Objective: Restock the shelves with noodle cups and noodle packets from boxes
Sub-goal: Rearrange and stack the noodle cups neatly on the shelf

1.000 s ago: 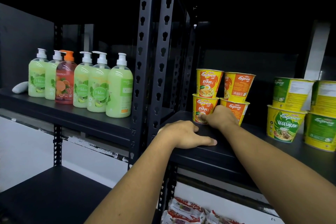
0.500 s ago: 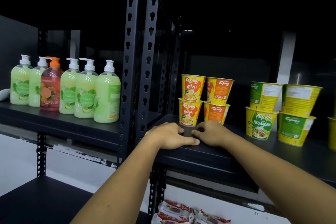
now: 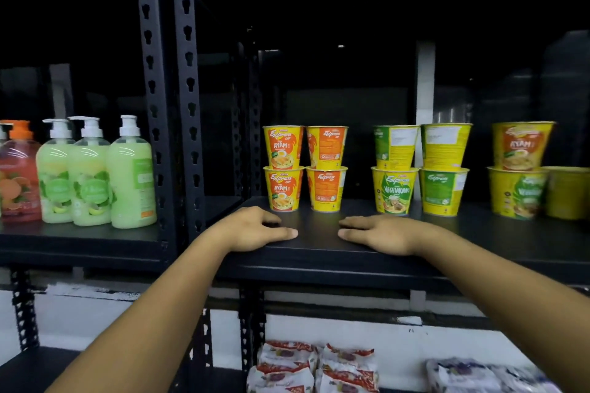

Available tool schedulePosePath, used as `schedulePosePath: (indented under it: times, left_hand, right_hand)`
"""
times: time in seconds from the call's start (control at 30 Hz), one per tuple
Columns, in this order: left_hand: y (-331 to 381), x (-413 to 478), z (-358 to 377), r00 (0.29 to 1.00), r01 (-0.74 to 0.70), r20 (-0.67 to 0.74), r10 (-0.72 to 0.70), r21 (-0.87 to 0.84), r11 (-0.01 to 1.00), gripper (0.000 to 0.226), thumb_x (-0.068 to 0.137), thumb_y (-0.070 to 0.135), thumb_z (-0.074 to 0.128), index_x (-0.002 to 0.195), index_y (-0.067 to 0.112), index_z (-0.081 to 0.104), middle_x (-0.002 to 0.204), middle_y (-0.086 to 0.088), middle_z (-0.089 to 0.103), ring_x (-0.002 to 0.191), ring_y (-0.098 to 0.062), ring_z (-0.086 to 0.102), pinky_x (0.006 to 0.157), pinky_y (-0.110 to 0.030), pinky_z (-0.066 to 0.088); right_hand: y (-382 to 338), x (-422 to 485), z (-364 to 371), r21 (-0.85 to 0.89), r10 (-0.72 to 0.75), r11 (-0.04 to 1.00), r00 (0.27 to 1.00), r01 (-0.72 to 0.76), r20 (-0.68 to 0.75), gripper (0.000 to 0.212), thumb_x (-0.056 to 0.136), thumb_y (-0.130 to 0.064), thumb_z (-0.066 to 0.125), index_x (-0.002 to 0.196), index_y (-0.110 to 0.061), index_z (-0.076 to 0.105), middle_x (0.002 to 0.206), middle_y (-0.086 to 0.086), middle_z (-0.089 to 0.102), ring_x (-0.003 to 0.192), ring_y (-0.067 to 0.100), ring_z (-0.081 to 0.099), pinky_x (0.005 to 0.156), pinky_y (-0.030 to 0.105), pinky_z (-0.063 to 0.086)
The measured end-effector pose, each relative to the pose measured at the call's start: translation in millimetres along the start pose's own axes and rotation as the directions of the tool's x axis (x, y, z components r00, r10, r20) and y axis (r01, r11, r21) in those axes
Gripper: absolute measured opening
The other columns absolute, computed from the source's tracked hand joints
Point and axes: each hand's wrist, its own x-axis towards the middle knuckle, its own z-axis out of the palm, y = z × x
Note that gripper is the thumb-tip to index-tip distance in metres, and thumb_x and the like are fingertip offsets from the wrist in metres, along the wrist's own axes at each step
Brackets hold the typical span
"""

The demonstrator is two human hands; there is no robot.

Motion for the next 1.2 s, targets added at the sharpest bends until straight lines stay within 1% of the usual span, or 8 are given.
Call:
schedulePosePath:
  times: [0.1, 0.2, 0.43, 0.53, 0.63, 0.73, 0.93, 1.2]
  left_hand:
    - [6.0, 4.1, -2.7, 1.0, -0.025, 0.0, 0.025, 0.027, 0.999, 0.072, 0.084, 0.076, 0.063, 0.139, 0.03, 0.063, 0.142, 0.012, 0.059, 0.121, -0.008, 0.054, 0.097, -0.027, 0.04]
    - [17.2, 16.9, 2.3, 0.998, -0.033, -0.059, 0.034, 0.019, 0.999, 0.074, 0.084, 0.073, 0.067, 0.143, 0.029, 0.06, 0.145, 0.008, 0.058, 0.129, -0.013, 0.055, 0.107, -0.031, 0.043]
    - [70.0, 71.1, 28.6, 0.957, 0.006, -0.246, -0.155, -0.516, 0.857, 0.085, 0.08, 0.053, 0.083, 0.149, 0.018, 0.047, 0.145, -0.003, 0.056, 0.126, -0.022, 0.056, 0.107, -0.042, 0.047]
    - [83.6, 86.0, 36.5, 0.955, 0.012, -0.231, -0.185, -0.595, 0.804, 0.088, 0.085, 0.041, 0.083, 0.154, 0.011, 0.038, 0.149, -0.005, 0.052, 0.124, -0.023, 0.055, 0.099, -0.036, 0.045]
    - [91.4, 102.5, 38.7, 0.964, 0.0, -0.21, -0.166, -0.62, 0.785, 0.065, 0.085, 0.034, 0.084, 0.139, 0.02, 0.049, 0.132, -0.002, 0.061, 0.106, -0.017, 0.056, 0.1, -0.04, 0.049]
    - [92.7, 117.9, 39.0, 0.961, 0.002, -0.217, -0.171, -0.613, 0.79, 0.052, 0.081, 0.034, 0.088, 0.12, 0.026, 0.054, 0.122, 0.003, 0.065, 0.108, -0.019, 0.062, 0.098, -0.042, 0.049]
    - [96.2, 140.3, 43.1, 0.952, 0.04, -0.23, -0.202, -0.559, 0.828, 0.092, 0.071, 0.042, 0.093, 0.143, 0.015, 0.043, 0.132, -0.004, 0.061, 0.121, -0.027, 0.061, 0.1, -0.044, 0.051]
    - [99.0, 148.1, 43.6, 0.938, 0.069, -0.271, -0.217, -0.466, 0.882, 0.084, 0.081, 0.037, 0.087, 0.145, 0.015, 0.037, 0.138, -0.008, 0.057, 0.126, -0.03, 0.059, 0.101, -0.045, 0.049]
  right_hand:
    - [0.3, 0.6, 2.7, 0.026, 0.003, 1.0, 0.999, -0.002, -0.036, 0.063, 0.101, -0.069, 0.035, 0.157, -0.041, 0.034, 0.167, -0.011, 0.027, 0.153, 0.018, 0.025, 0.119, 0.034, 0.019]
    - [4.0, 2.4, 4.0, 0.058, 0.011, 0.998, 0.998, -0.008, -0.058, 0.064, 0.099, -0.07, 0.038, 0.156, -0.041, 0.038, 0.165, -0.01, 0.032, 0.151, 0.019, 0.03, 0.118, 0.036, 0.023]
    - [11.7, 5.2, 6.0, 0.104, 0.01, 0.995, 0.996, -0.001, -0.091, 0.067, 0.096, -0.073, 0.042, 0.153, -0.039, 0.043, 0.161, -0.01, 0.039, 0.147, 0.017, 0.036, 0.111, 0.032, 0.029]
    - [12.9, 4.8, 7.9, 0.117, 0.016, 0.993, 0.995, -0.005, -0.098, 0.067, 0.095, -0.073, 0.044, 0.152, -0.038, 0.044, 0.16, -0.008, 0.041, 0.145, 0.018, 0.039, 0.111, 0.033, 0.031]
    - [13.8, 6.8, 7.7, 0.127, 0.017, 0.992, 0.994, -0.003, -0.109, 0.067, 0.095, -0.073, 0.045, 0.152, -0.038, 0.046, 0.158, -0.007, 0.044, 0.143, 0.018, 0.041, 0.112, 0.034, 0.033]
    - [14.2, 8.7, 7.7, 0.13, 0.015, 0.992, 0.994, -0.001, -0.108, 0.066, 0.095, -0.073, 0.046, 0.151, -0.038, 0.046, 0.158, -0.007, 0.044, 0.143, 0.018, 0.042, 0.111, 0.034, 0.034]
    - [15.5, 10.0, 7.7, 0.134, 0.011, 0.991, 0.992, 0.006, -0.125, 0.064, 0.094, -0.071, 0.048, 0.15, -0.038, 0.048, 0.156, -0.009, 0.046, 0.141, 0.016, 0.043, 0.107, 0.03, 0.034]
    - [14.1, 12.5, 7.5, 0.115, 0.015, 0.993, 0.992, -0.001, -0.123, 0.065, 0.094, -0.072, 0.047, 0.15, -0.038, 0.048, 0.155, -0.007, 0.048, 0.14, 0.018, 0.044, 0.108, 0.033, 0.036]
